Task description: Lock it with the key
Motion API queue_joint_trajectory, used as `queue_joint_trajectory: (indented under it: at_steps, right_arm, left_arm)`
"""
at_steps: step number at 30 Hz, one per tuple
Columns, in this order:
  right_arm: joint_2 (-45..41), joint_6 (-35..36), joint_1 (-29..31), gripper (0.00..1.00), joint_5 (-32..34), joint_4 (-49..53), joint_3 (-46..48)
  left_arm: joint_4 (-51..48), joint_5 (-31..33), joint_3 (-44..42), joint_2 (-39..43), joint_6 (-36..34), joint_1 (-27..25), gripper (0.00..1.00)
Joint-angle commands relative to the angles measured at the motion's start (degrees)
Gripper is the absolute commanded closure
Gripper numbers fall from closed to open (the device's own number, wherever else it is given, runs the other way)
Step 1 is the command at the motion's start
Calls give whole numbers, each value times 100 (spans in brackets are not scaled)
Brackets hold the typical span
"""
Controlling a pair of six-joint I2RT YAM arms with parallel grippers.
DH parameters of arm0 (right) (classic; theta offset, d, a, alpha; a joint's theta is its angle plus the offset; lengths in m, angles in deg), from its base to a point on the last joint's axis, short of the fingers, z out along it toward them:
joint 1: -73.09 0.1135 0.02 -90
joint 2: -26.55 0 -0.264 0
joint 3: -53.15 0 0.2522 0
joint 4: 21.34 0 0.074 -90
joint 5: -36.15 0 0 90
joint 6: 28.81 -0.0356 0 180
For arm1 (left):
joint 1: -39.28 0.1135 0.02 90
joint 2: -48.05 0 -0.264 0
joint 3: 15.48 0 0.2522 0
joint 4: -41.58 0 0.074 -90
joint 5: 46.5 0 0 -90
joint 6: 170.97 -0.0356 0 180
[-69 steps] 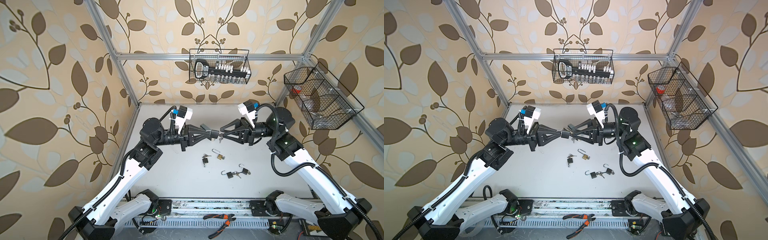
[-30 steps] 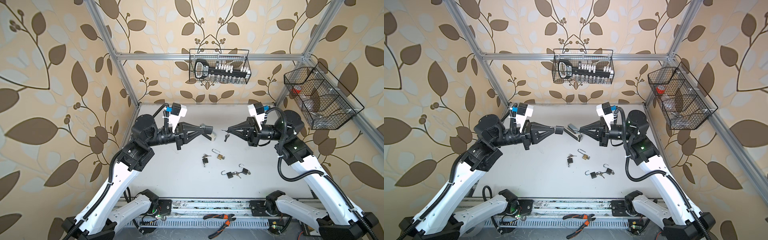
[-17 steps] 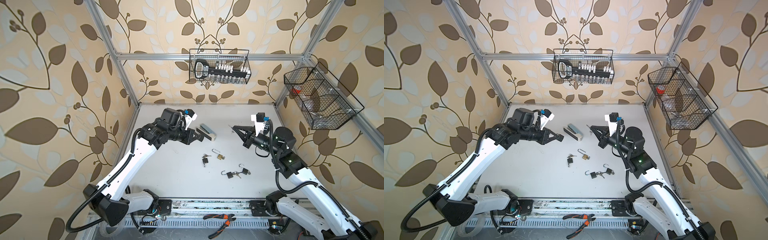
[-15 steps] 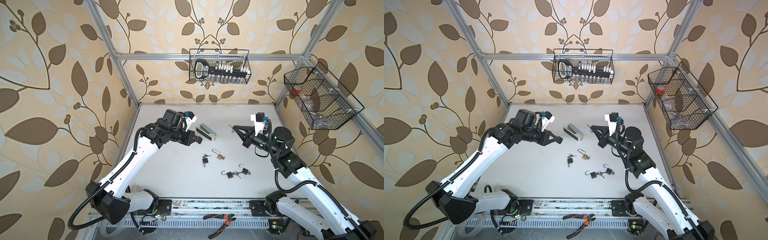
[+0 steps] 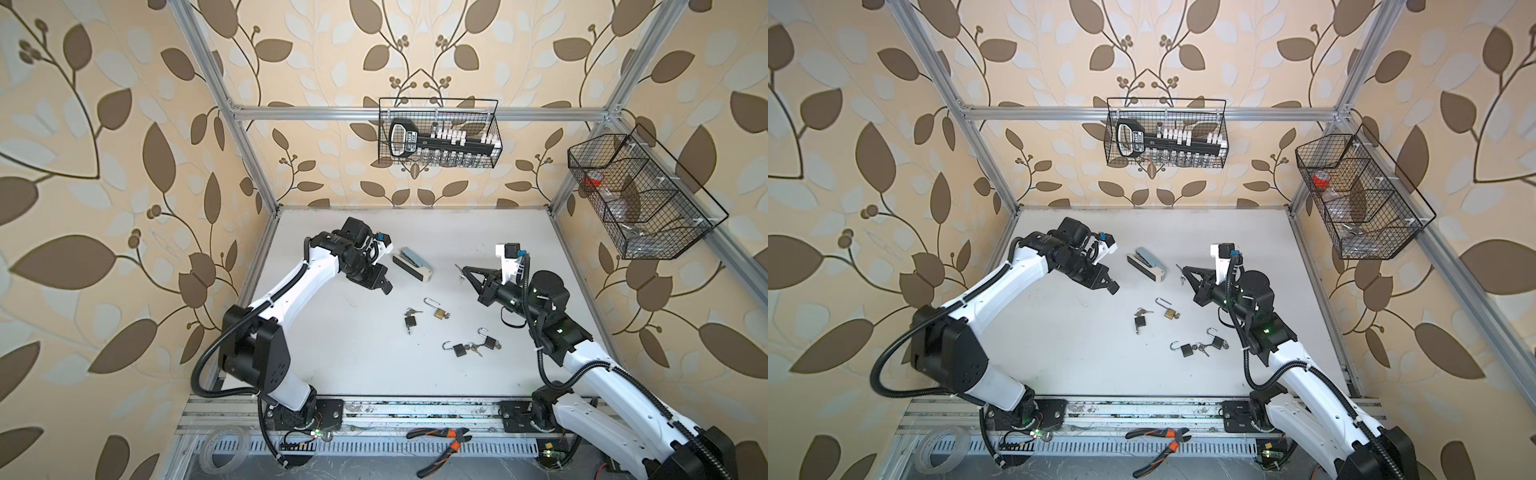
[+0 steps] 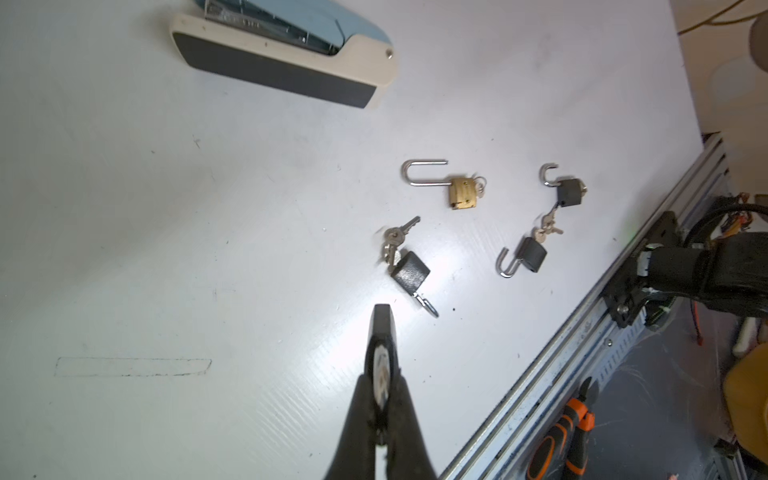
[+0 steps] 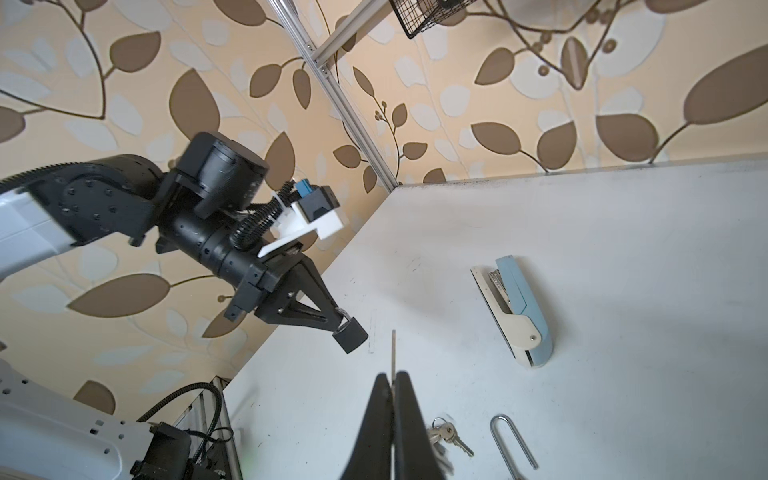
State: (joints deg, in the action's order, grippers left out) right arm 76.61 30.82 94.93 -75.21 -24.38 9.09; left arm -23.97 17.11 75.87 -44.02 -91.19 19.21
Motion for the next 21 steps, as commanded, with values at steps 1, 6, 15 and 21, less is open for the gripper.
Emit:
queue_joint_trajectory:
  at_steps: [1,6,15,21]
  right_arm:
    - [14,-411,87,100,214,-900,320]
    - [-67,-1083,-293,100,108,-1914,1079]
    - [-65,-795,-506,100,-273,-1467,925]
    - [-25,-559,-506,100,-294,-1048,750]
  left_arm:
    - [-241,-216,273,-147,-550,173,100]
    - [-353,-32,339,-563,-742,263,100]
    - [-308,-204,587,-1331,-866,563,100]
    - [-662,-267,1002,-1970,-1122,602,100]
